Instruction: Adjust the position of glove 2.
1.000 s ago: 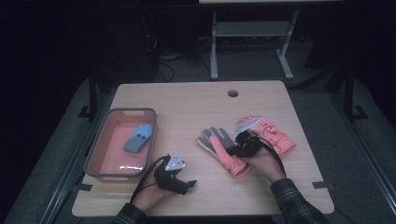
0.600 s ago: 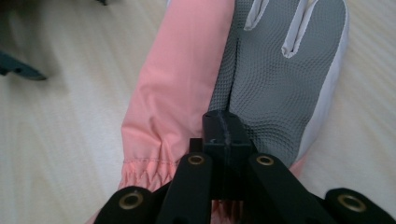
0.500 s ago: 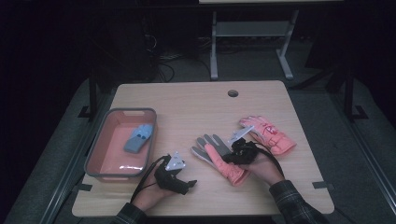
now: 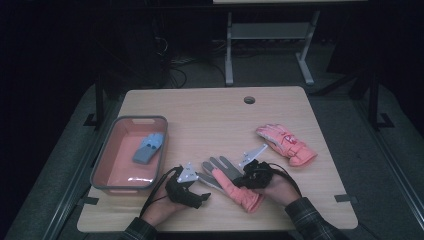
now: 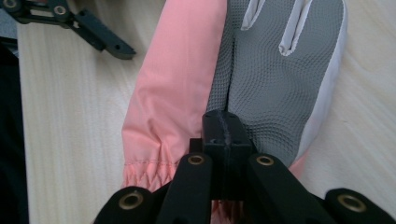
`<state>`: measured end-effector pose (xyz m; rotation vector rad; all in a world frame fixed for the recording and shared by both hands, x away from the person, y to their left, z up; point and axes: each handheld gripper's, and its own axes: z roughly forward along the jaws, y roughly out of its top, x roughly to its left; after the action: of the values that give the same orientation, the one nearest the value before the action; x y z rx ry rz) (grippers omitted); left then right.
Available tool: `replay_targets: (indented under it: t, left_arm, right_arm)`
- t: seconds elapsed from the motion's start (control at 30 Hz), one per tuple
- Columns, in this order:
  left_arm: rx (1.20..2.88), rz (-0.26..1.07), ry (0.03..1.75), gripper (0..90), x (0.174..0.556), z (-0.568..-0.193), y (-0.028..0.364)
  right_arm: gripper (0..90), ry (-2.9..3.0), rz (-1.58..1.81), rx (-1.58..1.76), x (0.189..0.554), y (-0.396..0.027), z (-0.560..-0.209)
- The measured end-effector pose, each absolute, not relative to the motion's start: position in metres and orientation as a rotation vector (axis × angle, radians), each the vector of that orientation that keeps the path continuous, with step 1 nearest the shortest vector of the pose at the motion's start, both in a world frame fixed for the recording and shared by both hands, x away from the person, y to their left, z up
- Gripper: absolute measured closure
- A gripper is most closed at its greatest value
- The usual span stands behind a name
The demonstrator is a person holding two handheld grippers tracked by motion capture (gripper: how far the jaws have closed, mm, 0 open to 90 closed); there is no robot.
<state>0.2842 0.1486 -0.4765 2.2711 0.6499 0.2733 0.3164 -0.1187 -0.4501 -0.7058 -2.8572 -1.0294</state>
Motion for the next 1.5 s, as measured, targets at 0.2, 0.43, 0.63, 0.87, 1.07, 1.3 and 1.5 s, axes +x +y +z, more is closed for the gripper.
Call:
replay_targets:
  t: [0.2, 0.43, 0.63, 0.87, 1.07, 1.3, 1.5]
  left_arm:
    - [2.273, 0.278, 0.645, 12.5, 0.285, -0.476, 0.149]
    - [2.272, 0.276, 0.646, 12.6, 0.285, -0.476, 0.149]
    - [2.267, 0.275, 0.649, 12.5, 0.285, -0.477, 0.148]
    - [2.272, 0.274, 0.644, 12.5, 0.285, -0.477, 0.149]
    - [2.27, 0.269, 0.648, 12.5, 0.285, -0.477, 0.148]
    - [2.27, 0.267, 0.648, 12.5, 0.285, -0.477, 0.148]
    - [2.269, 0.264, 0.651, 12.5, 0.284, -0.477, 0.148]
  right_arm:
    - [89.3, -2.832, -1.053, -0.707, 0.315, -0.118, -0.449]
    - [73.5, -2.771, -1.173, -0.748, 0.319, -0.129, -0.436]
    - [68.7, -2.789, -1.215, -0.798, 0.325, -0.139, -0.422]
    - [62.9, -2.845, -1.209, -0.897, 0.338, -0.155, -0.414]
    - [61.1, -2.877, -1.189, -0.992, 0.352, -0.174, -0.409]
    - [58.9, -2.875, -1.179, -1.135, 0.372, -0.201, -0.406]
    - [57.0, -2.871, -1.162, -1.263, 0.387, -0.227, -0.409]
